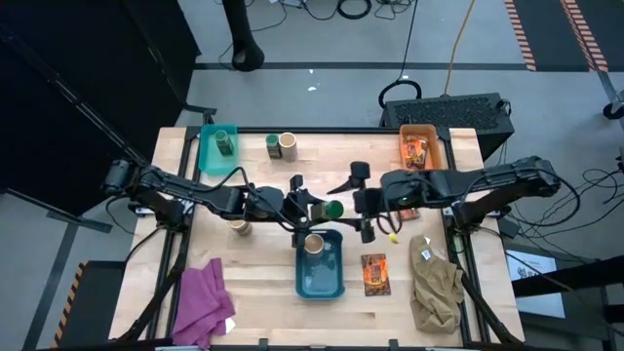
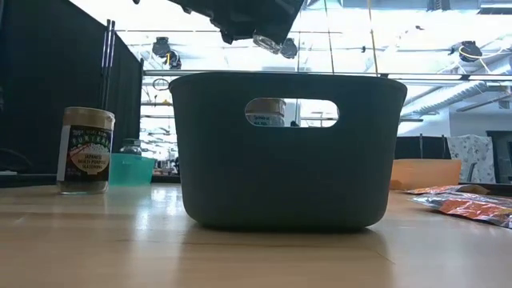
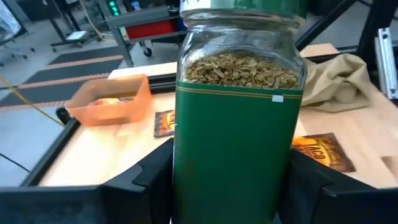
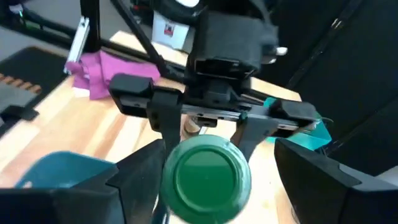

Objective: Sort spices by type
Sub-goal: Put the green seasoning bottle into the light blue bin

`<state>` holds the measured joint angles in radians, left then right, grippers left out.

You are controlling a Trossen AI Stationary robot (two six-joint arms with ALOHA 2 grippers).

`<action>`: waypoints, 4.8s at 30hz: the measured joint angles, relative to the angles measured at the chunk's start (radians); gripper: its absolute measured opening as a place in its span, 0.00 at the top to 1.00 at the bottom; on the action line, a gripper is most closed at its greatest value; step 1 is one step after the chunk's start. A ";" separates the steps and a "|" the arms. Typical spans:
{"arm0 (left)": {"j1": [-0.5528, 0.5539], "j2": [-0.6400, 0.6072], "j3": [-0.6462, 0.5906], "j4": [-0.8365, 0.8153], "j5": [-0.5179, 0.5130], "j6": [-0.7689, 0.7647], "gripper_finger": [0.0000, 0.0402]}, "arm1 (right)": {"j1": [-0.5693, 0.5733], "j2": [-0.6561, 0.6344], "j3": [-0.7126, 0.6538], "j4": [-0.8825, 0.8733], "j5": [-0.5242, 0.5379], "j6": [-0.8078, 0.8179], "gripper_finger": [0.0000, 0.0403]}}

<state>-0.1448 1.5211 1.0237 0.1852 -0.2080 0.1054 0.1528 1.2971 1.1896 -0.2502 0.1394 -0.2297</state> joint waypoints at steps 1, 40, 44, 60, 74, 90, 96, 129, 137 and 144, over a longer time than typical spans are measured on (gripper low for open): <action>0.000 0.000 0.000 0.004 -0.001 0.007 0.49 | 0.001 -0.018 0.000 -0.012 0.004 0.009 0.29; 0.016 -0.289 -0.240 0.322 0.084 0.330 0.49 | 0.168 -0.181 -0.372 0.281 0.463 0.240 0.29; 0.037 -0.315 -0.280 0.318 0.267 0.354 0.49 | 0.150 -0.166 -0.381 0.390 0.462 0.175 0.29; 0.151 -0.325 -0.317 0.284 0.320 0.321 0.49 | 0.101 0.062 -0.383 0.759 0.458 0.004 0.29; 0.144 -0.316 -0.317 0.330 0.356 0.318 0.49 | 0.063 0.061 -0.383 0.917 0.266 -0.038 0.29; 0.132 -0.176 -0.280 0.443 0.389 0.246 0.49 | 0.030 0.118 -0.331 0.921 0.142 -0.053 0.29; 0.127 -0.153 -0.278 0.459 0.393 0.240 0.49 | 0.026 0.151 -0.315 0.921 0.140 -0.056 0.29; 0.129 -0.179 -0.274 0.344 0.237 0.295 0.49 | 0.031 0.089 -0.317 0.719 0.220 0.006 0.29; 0.129 -0.179 -0.274 0.359 0.238 0.281 0.49 | 0.021 0.097 -0.315 0.756 0.166 0.002 0.29; 0.129 -0.169 -0.274 0.373 0.239 0.266 0.49 | 0.004 0.162 -0.273 0.750 0.170 0.001 0.29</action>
<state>-0.0154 1.3516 0.7494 0.5586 0.0314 0.3713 0.1568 1.4592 0.9162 0.4996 0.3094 -0.2291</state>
